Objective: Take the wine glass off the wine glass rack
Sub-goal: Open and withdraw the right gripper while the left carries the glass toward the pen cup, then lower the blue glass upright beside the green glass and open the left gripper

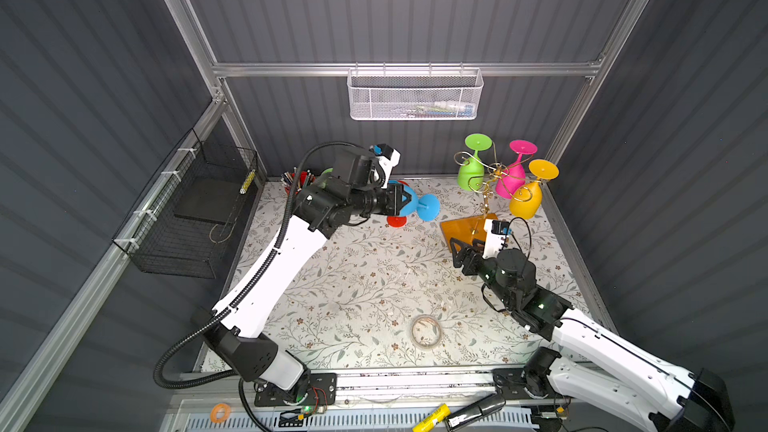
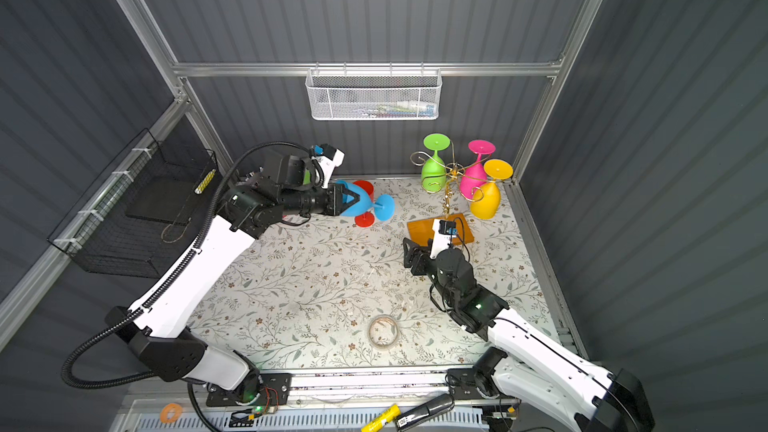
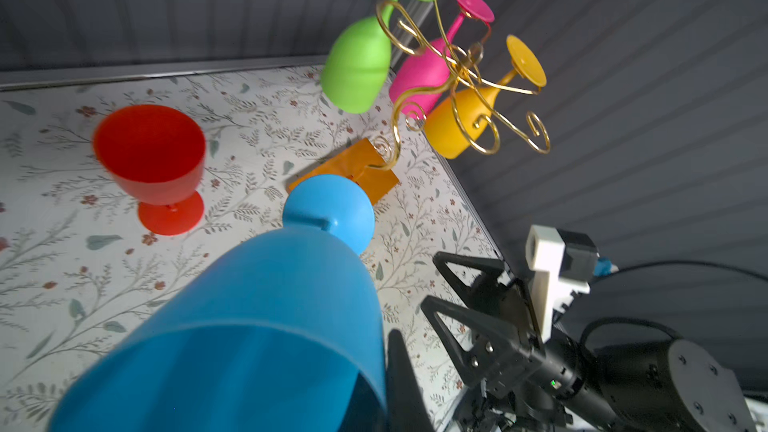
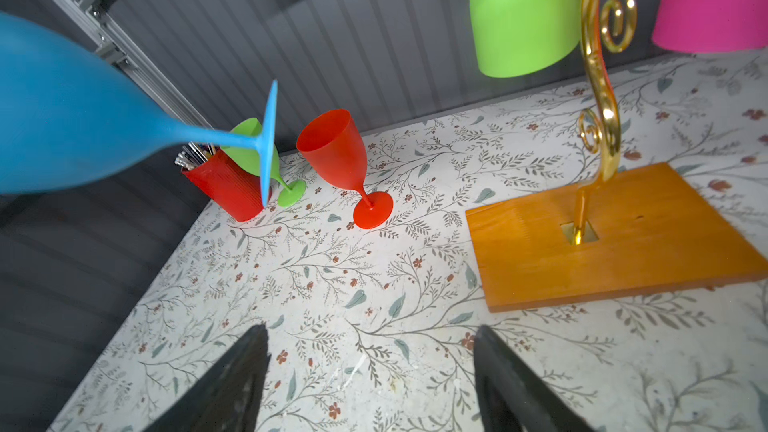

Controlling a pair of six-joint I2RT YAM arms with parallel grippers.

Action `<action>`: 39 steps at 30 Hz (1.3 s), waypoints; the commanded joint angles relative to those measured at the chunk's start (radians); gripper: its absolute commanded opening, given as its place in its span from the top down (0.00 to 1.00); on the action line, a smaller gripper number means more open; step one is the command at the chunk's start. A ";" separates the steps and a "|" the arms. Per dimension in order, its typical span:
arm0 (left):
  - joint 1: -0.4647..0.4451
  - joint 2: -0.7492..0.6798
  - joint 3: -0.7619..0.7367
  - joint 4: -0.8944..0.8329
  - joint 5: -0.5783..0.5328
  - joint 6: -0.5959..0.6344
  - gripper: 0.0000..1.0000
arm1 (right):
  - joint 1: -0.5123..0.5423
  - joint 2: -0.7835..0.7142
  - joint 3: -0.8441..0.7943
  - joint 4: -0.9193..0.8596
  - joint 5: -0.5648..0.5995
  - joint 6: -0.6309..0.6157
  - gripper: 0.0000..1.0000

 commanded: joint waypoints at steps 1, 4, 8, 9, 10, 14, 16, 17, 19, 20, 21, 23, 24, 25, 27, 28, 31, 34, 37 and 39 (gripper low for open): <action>0.086 0.039 0.064 -0.074 0.055 0.054 1.00 | 0.026 -0.014 -0.024 0.085 -0.018 -0.124 0.17; 0.146 0.072 0.112 -0.102 0.079 0.063 1.00 | 0.064 -0.016 -0.049 0.140 -0.022 -0.211 0.14; 0.195 0.116 0.193 -0.154 0.061 0.087 1.00 | 0.129 0.007 -0.056 0.185 -0.010 -0.328 0.12; 0.202 0.130 0.216 -0.171 0.044 0.094 1.00 | 0.147 0.016 -0.058 0.202 -0.007 -0.350 0.12; 0.206 0.142 0.233 -0.183 0.017 0.099 1.00 | 0.162 0.026 -0.061 0.216 -0.003 -0.367 0.12; 0.209 0.216 0.341 -0.286 -0.097 0.135 1.00 | 0.238 0.082 -0.054 0.256 0.034 -0.443 0.12; 0.209 0.251 0.387 -0.325 -0.160 0.154 1.00 | 0.271 0.109 -0.047 0.265 0.055 -0.475 0.12; 0.209 0.271 0.409 -0.343 -0.188 0.160 1.00 | 0.287 0.121 -0.046 0.272 0.069 -0.491 0.12; 0.209 0.302 0.435 -0.366 -0.215 0.169 1.00 | 0.312 0.136 -0.049 0.292 0.084 -0.521 0.12; 0.209 0.318 0.447 -0.373 -0.226 0.173 1.00 | 0.326 0.143 -0.053 0.306 0.092 -0.534 0.12; 0.209 0.335 0.458 -0.380 -0.234 0.176 1.00 | 0.338 0.146 -0.062 0.326 0.100 -0.550 0.12; 0.209 0.367 0.478 -0.392 -0.253 0.187 1.00 | 0.364 0.151 -0.084 0.373 0.111 -0.582 0.12; 0.209 0.387 0.490 -0.402 -0.264 0.192 1.00 | 0.372 0.154 -0.091 0.388 0.117 -0.592 0.12; 0.209 0.403 0.498 -0.410 -0.276 0.197 1.00 | 0.378 0.158 -0.094 0.396 0.122 -0.597 0.12; 0.209 0.439 0.507 -0.419 -0.297 0.208 1.00 | 0.386 0.169 -0.099 0.406 0.134 -0.602 0.13; 0.209 0.457 0.510 -0.421 -0.305 0.211 1.00 | 0.388 0.174 -0.102 0.414 0.134 -0.603 0.12; 0.205 0.511 0.511 -0.423 -0.316 0.216 1.00 | 0.394 0.184 -0.111 0.430 0.136 -0.602 0.13; 0.191 0.562 0.522 -0.424 -0.343 0.222 1.00 | 0.396 0.189 -0.118 0.443 0.143 -0.602 0.13; 0.174 0.616 0.548 -0.427 -0.372 0.229 1.00 | 0.396 0.193 -0.125 0.453 0.148 -0.600 0.13; 0.165 0.659 0.580 -0.436 -0.388 0.232 1.00 | 0.396 0.200 -0.126 0.460 0.149 -0.600 0.13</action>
